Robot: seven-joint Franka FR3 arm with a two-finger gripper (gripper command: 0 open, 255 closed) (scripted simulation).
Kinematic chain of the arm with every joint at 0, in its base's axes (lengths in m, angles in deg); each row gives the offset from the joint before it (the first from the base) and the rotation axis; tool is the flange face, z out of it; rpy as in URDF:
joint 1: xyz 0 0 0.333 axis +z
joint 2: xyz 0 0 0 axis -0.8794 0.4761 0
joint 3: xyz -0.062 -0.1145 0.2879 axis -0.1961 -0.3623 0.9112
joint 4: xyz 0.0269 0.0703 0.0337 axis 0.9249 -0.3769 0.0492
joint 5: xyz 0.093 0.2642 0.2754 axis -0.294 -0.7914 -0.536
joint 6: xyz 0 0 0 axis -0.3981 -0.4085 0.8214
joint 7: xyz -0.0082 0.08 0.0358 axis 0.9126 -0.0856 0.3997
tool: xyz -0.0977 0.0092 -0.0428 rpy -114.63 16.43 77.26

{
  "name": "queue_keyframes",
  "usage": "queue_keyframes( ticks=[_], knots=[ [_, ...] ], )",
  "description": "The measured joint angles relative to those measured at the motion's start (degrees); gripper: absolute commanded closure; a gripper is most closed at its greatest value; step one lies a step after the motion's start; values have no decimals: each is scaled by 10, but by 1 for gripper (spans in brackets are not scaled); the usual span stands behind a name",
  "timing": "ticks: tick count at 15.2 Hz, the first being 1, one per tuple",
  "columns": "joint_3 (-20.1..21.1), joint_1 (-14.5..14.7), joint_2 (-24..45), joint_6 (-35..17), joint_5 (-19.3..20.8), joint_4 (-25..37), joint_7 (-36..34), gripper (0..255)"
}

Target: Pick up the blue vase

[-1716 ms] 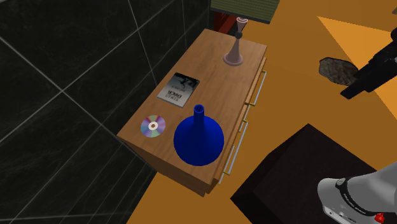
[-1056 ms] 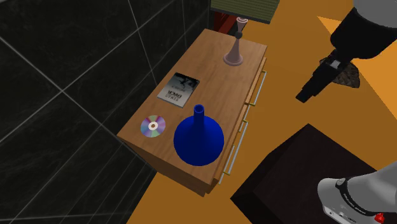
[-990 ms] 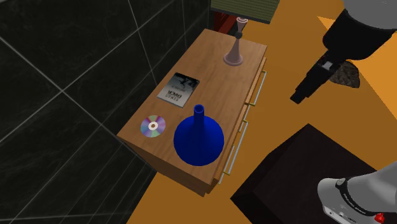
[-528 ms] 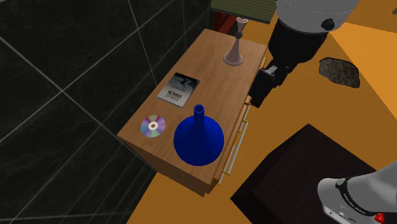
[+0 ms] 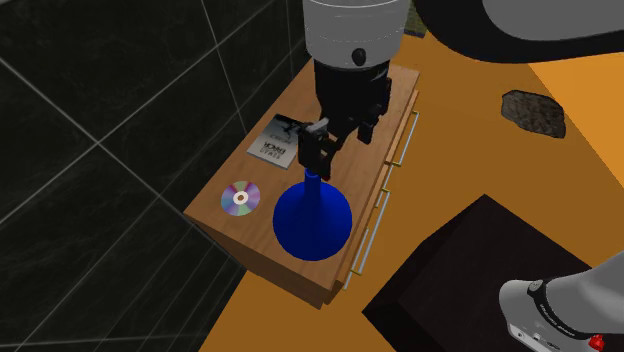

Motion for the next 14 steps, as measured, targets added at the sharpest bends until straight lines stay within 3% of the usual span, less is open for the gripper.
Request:
queue_keyframes(
  ticks=[4, 11, 12, 14],
  knots=[
    [12, 39, 105, 43, 37, 128, -36, 0],
    [11, 34, 98, -9, 33, 67, -35, 0],
    [11, 33, 95, -14, 32, 59, -34, 255],
    [11, 32, 92, -18, 31, 52, -34, 255]
  ],
)
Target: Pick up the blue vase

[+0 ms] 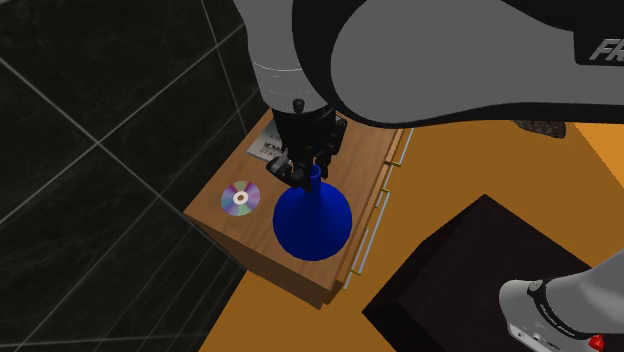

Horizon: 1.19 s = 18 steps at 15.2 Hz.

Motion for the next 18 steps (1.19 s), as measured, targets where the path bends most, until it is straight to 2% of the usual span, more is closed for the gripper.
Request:
queue_keyframes(
  ticks=[9, 18],
  knots=[
    [0, 0, 1, 3, 0, 4, 0, 255],
    [1, 16, 36, 87, 14, 121, -7, 255]
  ],
)
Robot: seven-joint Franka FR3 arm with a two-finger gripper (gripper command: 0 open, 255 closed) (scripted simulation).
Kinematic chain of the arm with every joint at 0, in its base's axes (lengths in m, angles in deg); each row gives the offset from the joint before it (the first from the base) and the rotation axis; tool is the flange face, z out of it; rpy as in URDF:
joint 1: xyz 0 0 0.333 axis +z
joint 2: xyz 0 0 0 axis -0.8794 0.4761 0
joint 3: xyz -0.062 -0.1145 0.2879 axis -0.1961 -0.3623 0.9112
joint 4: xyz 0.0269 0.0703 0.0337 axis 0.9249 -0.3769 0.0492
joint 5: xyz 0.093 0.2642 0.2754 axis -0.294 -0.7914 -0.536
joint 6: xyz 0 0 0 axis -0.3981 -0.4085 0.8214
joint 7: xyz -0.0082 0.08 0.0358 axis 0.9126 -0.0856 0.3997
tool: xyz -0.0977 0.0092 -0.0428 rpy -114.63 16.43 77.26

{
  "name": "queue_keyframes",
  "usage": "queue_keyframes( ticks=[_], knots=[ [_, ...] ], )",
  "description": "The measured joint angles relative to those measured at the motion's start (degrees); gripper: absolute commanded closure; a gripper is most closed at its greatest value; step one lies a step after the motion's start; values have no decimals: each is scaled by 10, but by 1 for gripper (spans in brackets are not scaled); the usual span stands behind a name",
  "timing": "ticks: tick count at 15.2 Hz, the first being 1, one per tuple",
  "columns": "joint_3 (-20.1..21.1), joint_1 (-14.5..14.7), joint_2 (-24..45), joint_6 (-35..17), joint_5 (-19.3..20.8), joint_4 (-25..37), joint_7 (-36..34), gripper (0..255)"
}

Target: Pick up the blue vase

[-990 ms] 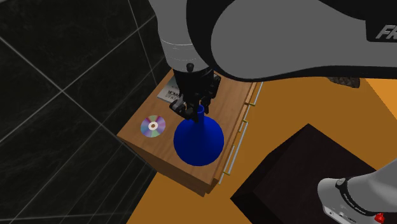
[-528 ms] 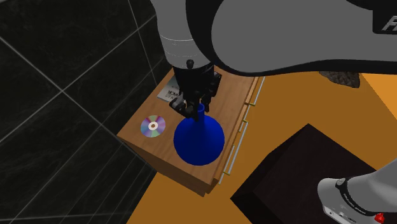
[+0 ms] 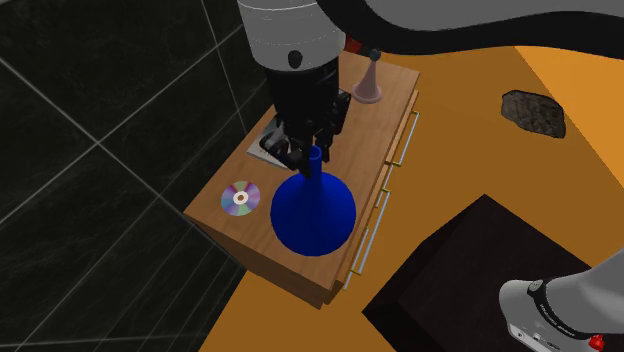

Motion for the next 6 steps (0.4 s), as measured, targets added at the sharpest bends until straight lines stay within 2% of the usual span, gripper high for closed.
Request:
queue_keyframes(
  ticks=[6],
  knots=[
    [0, 20, 37, 67, 14, 103, -6, 255]
  ],
)
